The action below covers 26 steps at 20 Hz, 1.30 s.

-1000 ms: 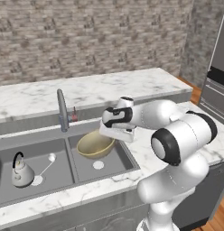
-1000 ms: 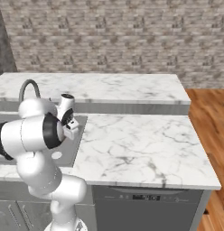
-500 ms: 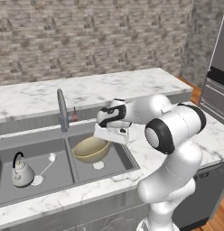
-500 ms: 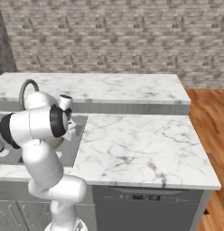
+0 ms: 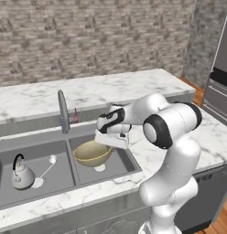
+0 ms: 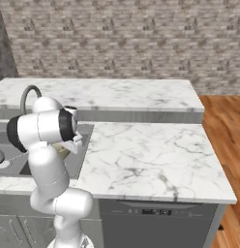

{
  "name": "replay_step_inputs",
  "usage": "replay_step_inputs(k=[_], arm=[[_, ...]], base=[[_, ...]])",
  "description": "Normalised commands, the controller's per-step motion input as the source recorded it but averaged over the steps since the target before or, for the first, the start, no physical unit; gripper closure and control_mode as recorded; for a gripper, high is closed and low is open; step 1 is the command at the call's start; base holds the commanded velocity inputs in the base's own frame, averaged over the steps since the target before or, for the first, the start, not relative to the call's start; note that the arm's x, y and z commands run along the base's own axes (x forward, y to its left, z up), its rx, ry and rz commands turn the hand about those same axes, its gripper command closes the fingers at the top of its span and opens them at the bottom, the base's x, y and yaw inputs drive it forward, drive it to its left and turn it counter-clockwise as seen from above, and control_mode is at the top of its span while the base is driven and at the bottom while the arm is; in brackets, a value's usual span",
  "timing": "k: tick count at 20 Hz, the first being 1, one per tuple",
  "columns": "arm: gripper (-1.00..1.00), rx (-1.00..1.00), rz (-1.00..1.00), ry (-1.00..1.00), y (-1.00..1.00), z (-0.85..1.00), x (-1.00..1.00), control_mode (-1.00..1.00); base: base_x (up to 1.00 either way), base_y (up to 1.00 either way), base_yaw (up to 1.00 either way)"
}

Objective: Pick the kettle and bowl and place them in the sink. Then turn on the water.

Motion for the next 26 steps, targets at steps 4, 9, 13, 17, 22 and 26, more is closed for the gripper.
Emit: replay_step_inputs(k=[4,9,13,17,22,26], arm=[[1.00,-0.01,-0.01,0.00,0.00,-0.19,0.06,-1.00],[1.00,-0.01,-0.01,0.00,0.01,-0.19,0.00,-1.00],[1.00,-0.03,-0.03,0.00,0.00,-0.05,0.05,-1.00],[1.00,-0.03,-0.05,0.00,0.00,-0.05,0.03,-1.00],[1.00,-0.04,-0.05,0.00,0.00,-0.10,0.00,-1.00],[1.00,-0.05,-0.05,0.00,0.00,-0.14,0.00,-1.00]], base=[[0.00,0.00,0.00],[0.00,0.00,0.00],[0.00,0.00,0.00],[0.00,0.00,0.00],[0.00,0.00,0.00],[0.00,0.00,0.00]])
